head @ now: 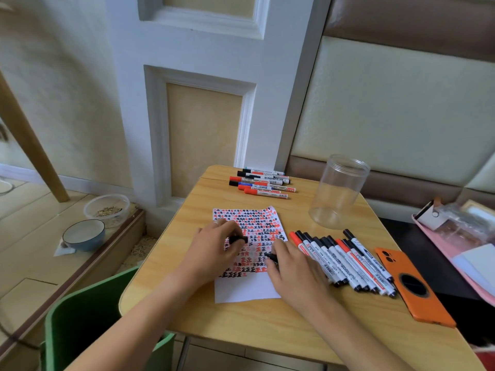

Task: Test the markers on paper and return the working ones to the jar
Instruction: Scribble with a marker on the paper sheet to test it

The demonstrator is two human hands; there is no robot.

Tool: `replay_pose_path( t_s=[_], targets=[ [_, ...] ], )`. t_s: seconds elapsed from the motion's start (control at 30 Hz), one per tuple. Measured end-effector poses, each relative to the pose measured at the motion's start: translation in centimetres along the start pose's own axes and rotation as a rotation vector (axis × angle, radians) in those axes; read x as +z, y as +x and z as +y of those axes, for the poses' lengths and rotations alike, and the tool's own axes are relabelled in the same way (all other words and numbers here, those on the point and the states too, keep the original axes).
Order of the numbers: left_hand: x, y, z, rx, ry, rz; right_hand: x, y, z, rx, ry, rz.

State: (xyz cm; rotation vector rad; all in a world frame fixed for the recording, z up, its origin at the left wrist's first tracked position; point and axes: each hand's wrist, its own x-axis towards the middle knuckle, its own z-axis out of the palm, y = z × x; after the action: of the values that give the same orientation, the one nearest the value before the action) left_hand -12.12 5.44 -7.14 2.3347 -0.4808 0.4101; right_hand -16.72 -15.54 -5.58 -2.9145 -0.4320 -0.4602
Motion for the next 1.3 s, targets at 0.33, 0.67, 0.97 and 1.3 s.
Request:
replay_pose_path(
  t_s=[0.33,0.67,0.97,1.3],
  targets=[
    [1.7,2.2,-0.3,-0.048,0.229,-0.003,2.0,-0.2,0.4,0.022,-0.026,0.153],
    [0.2,0.9,-0.5,-0.072,0.287,-0.073,1.6,-0.5,0.7,0.010,-0.008,0.131],
    [-1.3,-1.7,-1.7,-0.157,0.403,-0.240,-1.6,-0.3,0.3,0.115,0.540,0.098],
    [-1.2,-1.8,-1.9,-0.152,0.433,-0.275,-1.9,0.3,-0.7,0.415,1.668,-0.113]
  ],
)
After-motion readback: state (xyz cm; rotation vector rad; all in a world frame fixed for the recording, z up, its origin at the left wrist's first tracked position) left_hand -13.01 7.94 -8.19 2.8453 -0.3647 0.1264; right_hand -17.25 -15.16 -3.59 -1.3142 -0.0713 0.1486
